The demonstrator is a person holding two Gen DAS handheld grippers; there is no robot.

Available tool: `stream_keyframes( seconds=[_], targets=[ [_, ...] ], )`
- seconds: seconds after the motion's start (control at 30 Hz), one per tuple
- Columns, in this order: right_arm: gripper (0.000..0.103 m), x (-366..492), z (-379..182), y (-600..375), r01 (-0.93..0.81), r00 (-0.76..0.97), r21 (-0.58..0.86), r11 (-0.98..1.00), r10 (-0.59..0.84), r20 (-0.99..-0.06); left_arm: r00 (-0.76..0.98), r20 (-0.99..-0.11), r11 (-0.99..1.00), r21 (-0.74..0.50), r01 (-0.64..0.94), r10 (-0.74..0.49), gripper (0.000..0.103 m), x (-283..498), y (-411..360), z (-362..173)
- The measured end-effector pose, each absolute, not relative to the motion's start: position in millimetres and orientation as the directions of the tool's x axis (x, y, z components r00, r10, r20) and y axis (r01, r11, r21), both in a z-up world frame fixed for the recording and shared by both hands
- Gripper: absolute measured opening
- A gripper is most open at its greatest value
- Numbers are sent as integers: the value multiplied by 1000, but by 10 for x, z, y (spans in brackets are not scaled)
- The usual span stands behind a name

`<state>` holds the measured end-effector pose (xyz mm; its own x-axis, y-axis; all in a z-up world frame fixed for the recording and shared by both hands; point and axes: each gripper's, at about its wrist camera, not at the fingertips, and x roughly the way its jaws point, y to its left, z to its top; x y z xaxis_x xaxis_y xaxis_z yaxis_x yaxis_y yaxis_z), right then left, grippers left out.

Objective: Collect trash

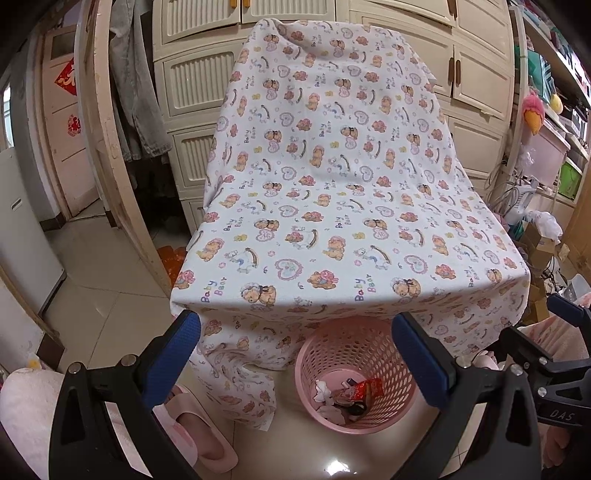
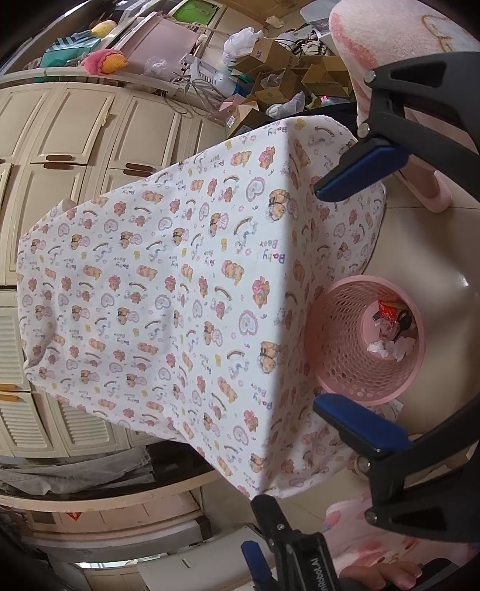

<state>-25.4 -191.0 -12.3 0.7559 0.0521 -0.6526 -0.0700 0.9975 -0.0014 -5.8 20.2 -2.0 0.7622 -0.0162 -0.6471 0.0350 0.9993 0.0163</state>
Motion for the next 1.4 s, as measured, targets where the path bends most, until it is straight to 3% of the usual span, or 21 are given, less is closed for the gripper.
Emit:
stream_keyframes(
  seconds=[1.4],
  targets=[
    [103, -246, -116, -1952, -38, 760, -5, 999, 26, -650, 777, -629, 996, 64, 59, -6, 102, -67, 138, -18]
  ],
)
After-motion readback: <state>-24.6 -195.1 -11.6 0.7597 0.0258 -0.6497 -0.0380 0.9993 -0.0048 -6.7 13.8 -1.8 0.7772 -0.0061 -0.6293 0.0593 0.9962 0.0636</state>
